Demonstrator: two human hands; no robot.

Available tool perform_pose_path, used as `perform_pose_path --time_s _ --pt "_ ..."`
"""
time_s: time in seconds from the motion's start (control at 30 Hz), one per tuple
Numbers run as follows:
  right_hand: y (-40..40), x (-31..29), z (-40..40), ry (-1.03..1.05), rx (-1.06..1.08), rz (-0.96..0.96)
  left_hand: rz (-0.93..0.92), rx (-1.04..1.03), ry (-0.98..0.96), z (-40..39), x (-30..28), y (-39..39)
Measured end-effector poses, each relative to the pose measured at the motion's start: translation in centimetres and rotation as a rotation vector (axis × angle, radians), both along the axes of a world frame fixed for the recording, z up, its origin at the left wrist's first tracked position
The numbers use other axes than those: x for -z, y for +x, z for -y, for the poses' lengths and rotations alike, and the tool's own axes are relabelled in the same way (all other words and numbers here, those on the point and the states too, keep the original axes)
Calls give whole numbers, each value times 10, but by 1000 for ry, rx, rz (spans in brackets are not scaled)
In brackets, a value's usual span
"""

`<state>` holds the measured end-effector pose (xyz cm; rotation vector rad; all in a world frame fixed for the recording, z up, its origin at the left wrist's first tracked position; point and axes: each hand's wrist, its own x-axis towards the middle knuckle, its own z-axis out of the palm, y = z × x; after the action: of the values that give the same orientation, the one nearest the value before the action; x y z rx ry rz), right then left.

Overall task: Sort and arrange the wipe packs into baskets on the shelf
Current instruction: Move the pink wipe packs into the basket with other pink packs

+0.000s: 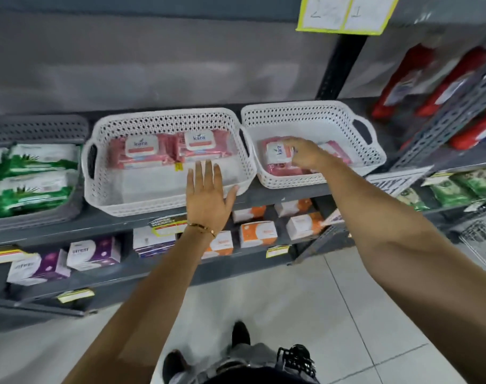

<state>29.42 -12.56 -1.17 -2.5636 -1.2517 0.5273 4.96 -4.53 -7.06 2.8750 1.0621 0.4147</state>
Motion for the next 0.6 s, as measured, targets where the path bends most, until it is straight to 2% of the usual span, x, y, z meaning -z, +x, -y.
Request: perform_pose_path --time_s 0.13,0.2,0.47,0.6 --pt "26 -4 -8 -288 -248 55 52 -16 55 3 1 1" --pt "30 -5 -9 -368 -308 106 65 -28 61 4 2 1" --pt "21 -1 -28 -397 -637 421 74 -22 69 5 3 1" --pt "23 2 -31 -420 -585 458 51 -3 55 2 4 0"
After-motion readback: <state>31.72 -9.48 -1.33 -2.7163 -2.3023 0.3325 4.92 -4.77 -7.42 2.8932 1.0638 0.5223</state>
